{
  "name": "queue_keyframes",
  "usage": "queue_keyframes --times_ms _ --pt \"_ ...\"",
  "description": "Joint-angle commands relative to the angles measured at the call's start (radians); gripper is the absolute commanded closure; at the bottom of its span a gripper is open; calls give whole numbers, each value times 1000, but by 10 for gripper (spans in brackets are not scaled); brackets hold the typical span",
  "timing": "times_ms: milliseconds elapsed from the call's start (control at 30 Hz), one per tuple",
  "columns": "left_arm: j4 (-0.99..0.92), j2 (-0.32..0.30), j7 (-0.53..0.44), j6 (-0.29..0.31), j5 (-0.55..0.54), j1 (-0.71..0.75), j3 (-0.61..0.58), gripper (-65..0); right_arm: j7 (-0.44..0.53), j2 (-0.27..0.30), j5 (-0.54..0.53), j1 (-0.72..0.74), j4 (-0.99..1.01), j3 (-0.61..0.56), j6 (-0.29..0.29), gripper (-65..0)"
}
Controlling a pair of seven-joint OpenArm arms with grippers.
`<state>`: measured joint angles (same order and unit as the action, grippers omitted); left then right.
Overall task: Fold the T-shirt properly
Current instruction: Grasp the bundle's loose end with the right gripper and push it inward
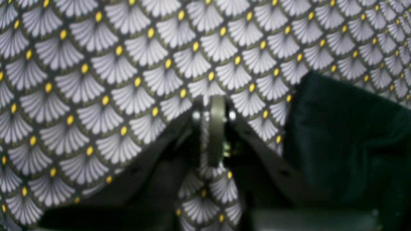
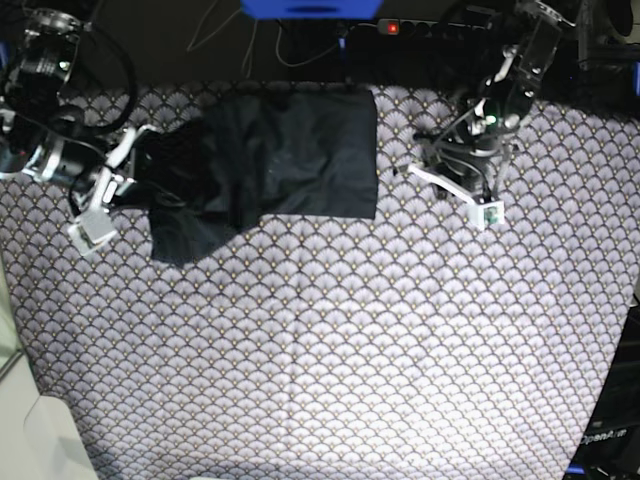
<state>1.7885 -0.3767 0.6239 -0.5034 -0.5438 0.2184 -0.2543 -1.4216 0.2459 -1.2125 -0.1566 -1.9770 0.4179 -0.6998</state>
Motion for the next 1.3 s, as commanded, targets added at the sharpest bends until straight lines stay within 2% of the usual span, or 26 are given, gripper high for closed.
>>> queue_keyframes --times_ms 0,67,367,533,700,800,933,1100,1267 --pt "20 -6 -19 2 4 -6 3 -27 25 2 -94 10 -17 -6 2 0" --pt "18 -6 -17 2 4 -7 3 -27 25 -9 -125 10 -17 -23 2 0" --pt "24 -6 -17 2 -3 -1 3 -27 25 -49 -119 5 -12 -142 2 0" --pt "61 -12 -17 2 -3 25 13 -27 25 -84 -5 -5 -11 -164 2 0" --pt "98 -15 -17 2 4 43 13 -27 25 -75 18 4 -11 -159 2 0" --pt "98 -15 -17 2 4 52 13 -27 25 -36 32 2 -11 -155 2 0" --pt "96 -15 -17 2 6 59 13 -27 25 -9 132 -5 -9 -155 2 0" --pt "98 -15 -19 2 6 63 13 -27 25 -13 225 -28 -9 -141 2 0" --pt "98 -37 -22 2 3 57 14 -27 25 -16 167 -33 -11 -146 2 0"
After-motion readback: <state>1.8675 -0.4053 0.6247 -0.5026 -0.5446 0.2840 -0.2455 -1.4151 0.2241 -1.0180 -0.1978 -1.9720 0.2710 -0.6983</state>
